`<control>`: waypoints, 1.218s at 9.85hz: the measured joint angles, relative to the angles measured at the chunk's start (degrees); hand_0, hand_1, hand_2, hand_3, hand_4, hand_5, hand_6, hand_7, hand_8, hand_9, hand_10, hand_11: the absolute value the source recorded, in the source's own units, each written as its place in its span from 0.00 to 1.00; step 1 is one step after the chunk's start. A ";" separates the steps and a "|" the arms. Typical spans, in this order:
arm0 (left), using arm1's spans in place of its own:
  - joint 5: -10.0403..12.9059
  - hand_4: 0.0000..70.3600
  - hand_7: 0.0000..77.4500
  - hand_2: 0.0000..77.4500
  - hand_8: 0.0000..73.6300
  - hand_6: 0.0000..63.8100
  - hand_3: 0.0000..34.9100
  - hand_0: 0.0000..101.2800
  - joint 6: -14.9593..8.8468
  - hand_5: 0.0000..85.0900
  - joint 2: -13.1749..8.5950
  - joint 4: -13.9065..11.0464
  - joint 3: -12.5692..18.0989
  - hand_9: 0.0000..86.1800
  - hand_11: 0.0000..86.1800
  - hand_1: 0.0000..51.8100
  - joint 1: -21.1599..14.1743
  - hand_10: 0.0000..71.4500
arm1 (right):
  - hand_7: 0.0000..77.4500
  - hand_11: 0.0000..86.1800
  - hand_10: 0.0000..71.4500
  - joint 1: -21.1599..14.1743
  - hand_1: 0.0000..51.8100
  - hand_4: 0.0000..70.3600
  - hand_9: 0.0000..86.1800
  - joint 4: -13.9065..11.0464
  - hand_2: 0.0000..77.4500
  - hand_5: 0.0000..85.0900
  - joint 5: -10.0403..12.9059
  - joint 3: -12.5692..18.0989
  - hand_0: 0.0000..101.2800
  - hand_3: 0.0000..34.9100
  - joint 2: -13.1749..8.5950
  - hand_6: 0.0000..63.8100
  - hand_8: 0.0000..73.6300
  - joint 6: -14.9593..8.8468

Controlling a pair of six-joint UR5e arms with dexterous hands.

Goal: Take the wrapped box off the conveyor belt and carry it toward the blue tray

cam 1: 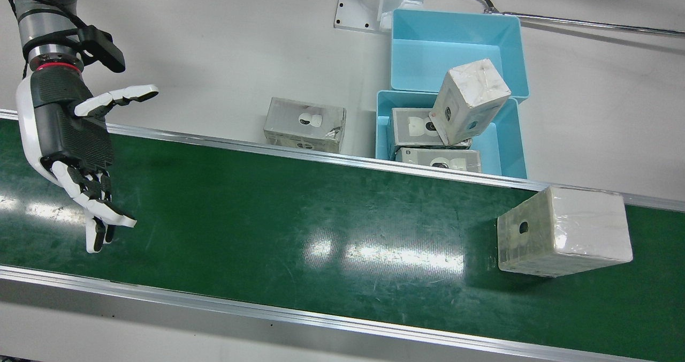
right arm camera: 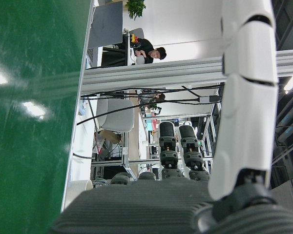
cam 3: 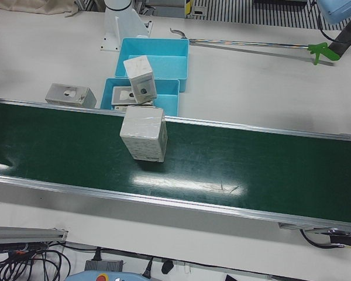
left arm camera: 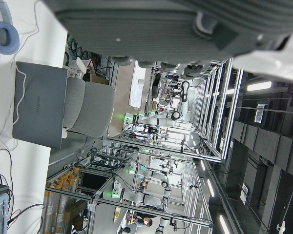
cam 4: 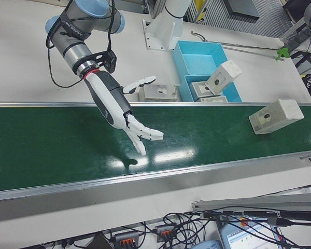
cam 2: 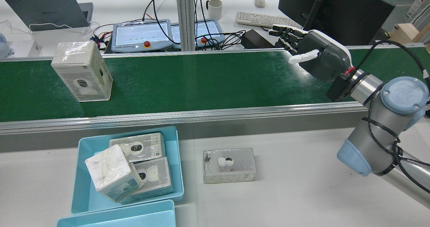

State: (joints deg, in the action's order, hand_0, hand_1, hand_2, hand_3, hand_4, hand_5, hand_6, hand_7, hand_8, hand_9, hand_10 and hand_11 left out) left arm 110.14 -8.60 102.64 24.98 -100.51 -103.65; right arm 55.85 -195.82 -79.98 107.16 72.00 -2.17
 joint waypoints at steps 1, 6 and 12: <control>0.00 0.00 0.01 0.01 0.01 0.00 0.00 0.00 0.00 0.01 0.00 0.00 0.00 0.00 0.00 0.00 0.00 0.00 | 0.26 0.02 0.00 0.02 0.25 0.17 0.03 0.61 0.12 0.19 0.00 -0.01 0.47 0.02 0.02 0.03 0.00 -0.21; 0.00 0.00 0.01 0.01 0.01 0.00 0.00 0.00 0.00 0.01 0.00 0.00 0.00 0.00 0.00 0.00 0.00 0.01 | 0.30 0.04 0.01 -0.22 0.25 0.28 0.03 1.30 0.18 0.20 0.00 -0.41 0.47 0.02 -0.04 0.10 0.00 -0.80; 0.00 0.00 0.01 0.01 0.01 0.00 0.00 0.00 0.00 0.01 0.00 0.00 0.00 0.00 0.00 0.00 0.00 0.01 | 0.32 0.03 0.01 -1.21 0.26 0.28 0.05 0.79 0.19 0.23 0.30 -3.42 0.47 0.02 -4.89 0.14 0.00 -1.22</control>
State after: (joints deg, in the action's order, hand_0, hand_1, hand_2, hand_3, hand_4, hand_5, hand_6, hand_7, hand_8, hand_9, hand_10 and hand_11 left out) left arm 110.14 -8.59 102.64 24.98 -100.51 -103.64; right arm 54.64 -195.03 -79.68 103.74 67.11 -3.39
